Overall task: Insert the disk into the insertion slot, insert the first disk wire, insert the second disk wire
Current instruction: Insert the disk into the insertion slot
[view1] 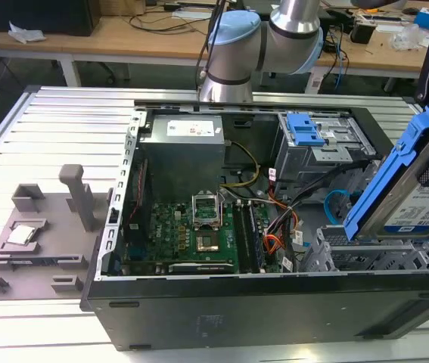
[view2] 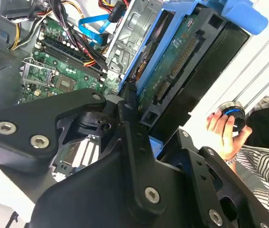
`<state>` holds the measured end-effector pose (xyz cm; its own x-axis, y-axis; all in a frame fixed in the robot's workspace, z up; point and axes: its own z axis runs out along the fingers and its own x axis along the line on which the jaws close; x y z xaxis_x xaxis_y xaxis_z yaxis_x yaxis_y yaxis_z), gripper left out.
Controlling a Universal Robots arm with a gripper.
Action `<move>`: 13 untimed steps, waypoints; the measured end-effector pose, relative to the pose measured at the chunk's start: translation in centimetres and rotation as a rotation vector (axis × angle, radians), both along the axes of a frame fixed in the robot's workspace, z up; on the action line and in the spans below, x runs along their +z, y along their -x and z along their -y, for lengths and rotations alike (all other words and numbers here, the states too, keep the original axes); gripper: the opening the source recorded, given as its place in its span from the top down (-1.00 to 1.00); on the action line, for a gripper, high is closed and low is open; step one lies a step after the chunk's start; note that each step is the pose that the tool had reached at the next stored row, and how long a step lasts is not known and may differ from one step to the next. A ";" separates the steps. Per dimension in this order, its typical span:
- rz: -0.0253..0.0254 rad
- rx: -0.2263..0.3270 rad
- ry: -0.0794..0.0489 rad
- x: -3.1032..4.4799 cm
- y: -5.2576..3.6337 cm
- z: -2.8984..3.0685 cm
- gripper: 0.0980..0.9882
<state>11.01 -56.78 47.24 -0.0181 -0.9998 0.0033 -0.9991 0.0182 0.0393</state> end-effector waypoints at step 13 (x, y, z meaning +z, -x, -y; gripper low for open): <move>0.0000 0.000 0.000 -1.32 0.00 0.00 0.40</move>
<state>11.01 -56.78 45.92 -0.0181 -0.9998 0.0033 -0.9991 0.0182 0.0393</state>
